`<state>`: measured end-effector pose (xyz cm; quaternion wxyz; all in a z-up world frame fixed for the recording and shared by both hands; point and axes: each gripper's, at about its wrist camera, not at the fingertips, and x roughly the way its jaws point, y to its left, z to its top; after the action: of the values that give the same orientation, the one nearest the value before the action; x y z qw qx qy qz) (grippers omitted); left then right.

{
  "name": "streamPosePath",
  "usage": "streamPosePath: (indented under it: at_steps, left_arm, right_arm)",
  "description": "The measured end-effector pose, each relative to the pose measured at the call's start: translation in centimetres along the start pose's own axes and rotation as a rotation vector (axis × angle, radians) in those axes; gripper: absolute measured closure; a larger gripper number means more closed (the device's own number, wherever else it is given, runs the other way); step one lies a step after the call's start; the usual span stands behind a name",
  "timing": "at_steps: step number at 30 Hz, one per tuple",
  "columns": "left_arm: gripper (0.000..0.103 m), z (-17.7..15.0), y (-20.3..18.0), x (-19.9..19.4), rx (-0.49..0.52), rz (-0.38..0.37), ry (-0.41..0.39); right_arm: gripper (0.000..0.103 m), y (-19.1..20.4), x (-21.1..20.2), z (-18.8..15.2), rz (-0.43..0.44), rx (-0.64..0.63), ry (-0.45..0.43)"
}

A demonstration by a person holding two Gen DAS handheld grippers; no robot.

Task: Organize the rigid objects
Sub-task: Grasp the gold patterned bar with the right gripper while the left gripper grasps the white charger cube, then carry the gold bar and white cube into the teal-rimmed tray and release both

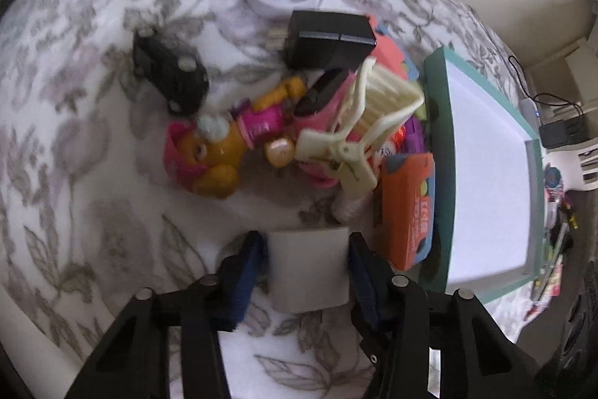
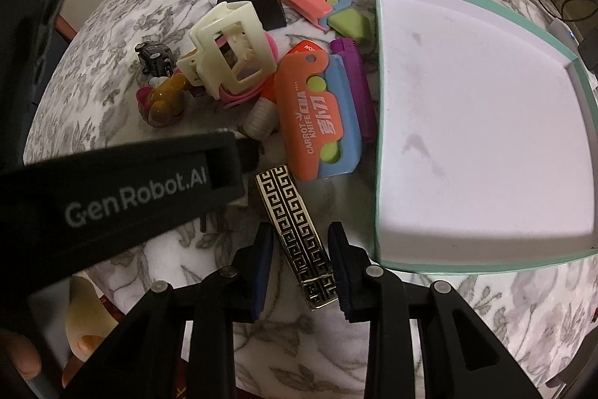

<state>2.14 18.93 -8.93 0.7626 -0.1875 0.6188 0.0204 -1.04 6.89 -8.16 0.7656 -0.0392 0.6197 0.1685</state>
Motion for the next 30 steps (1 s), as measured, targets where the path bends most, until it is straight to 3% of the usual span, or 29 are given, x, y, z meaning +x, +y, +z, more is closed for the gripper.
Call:
streamPosePath:
  at_steps: [13, 18, 25, 30]
  left_arm:
    - [0.055, -0.1, 1.0, -0.1, -0.033, 0.005, 0.023]
    - [0.055, -0.6, 1.6, -0.9, -0.037, 0.006, 0.025]
    - [0.056, -0.4, 1.5, -3.1, -0.029, 0.010, -0.035]
    - [0.057, -0.3, 1.3, -5.3, -0.015, -0.013, -0.097]
  right_arm:
    - [0.072, 1.2, 0.7, 0.0, -0.025, -0.030, -0.005]
    - [0.079, 1.9, 0.3, -0.2, -0.017, -0.035, -0.010]
    - [0.081, 2.6, -1.6, -0.1, 0.030, -0.023, -0.053]
    - [0.081, 1.9, -4.0, 0.3, 0.036, -0.005, -0.134]
